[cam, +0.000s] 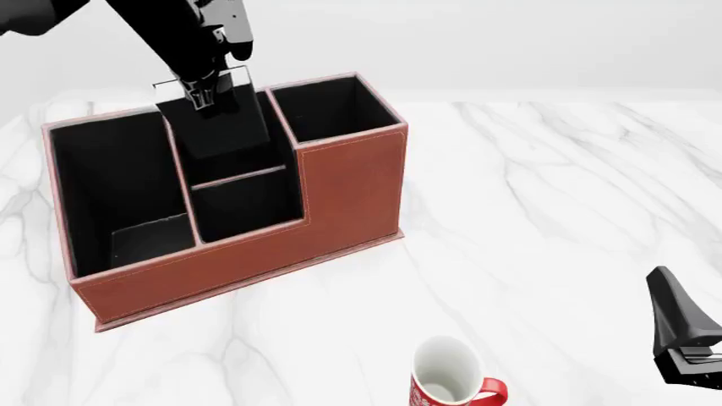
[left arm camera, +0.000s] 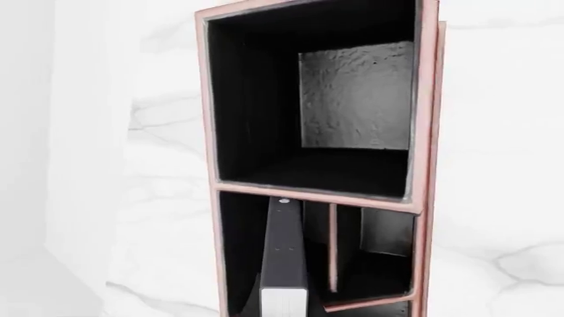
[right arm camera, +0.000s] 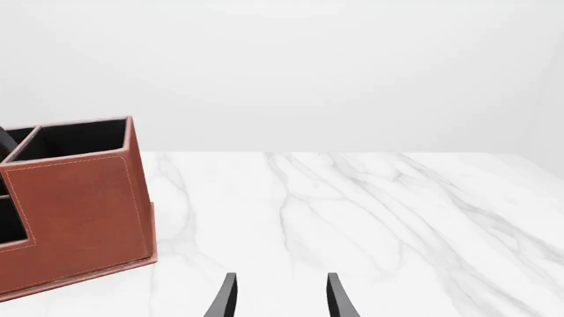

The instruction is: Pick up the book and place it in the front compartment of the caddy.

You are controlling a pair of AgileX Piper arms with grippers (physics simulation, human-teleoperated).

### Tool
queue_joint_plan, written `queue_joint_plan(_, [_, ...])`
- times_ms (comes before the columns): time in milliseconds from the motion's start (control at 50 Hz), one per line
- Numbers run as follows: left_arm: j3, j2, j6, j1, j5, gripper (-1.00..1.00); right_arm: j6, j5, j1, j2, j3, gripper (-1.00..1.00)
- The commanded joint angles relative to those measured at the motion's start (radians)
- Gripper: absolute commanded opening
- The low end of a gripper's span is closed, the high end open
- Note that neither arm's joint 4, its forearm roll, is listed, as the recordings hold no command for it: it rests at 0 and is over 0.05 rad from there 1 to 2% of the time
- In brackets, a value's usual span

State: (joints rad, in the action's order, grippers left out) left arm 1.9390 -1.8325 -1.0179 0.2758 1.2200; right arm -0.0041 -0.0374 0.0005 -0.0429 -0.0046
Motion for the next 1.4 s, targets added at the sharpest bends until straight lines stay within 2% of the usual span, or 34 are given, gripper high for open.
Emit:
queue_joint_plan(20, [0.017, -0.016, -0.01, 0.004, 0.0, -1.0, 0.001, 0.009, 0.0, 0.01, 0.001, 1.0])
queue_joint_plan(440, [0.018, -0.049, -0.033, -0.033, 0.0, -1.0, 0.001, 0.01, 0.0, 0.01, 0.001, 1.0])
queue_joint_plan(460, [0.022, -0.057, -0.016, -0.022, 0.0, -1.0, 0.001, 0.01, 0.0, 0.011, 0.001, 1.0])
queue_joint_plan(660, [0.024, -0.078, -0.004, -0.032, 0.0, -1.0, 0.001, 0.01, 0.0, 0.01, 0.001, 1.0])
queue_joint_plan(780, [0.028, -0.105, 0.039, -0.004, 0.0, -1.0, 0.001, 0.01, 0.0, 0.01, 0.001, 1.0])
queue_joint_plan(1400, [0.048, -0.183, 0.067, -0.014, 0.0, -1.0, 0.001, 0.01, 0.0, 0.011, 0.001, 1.0])
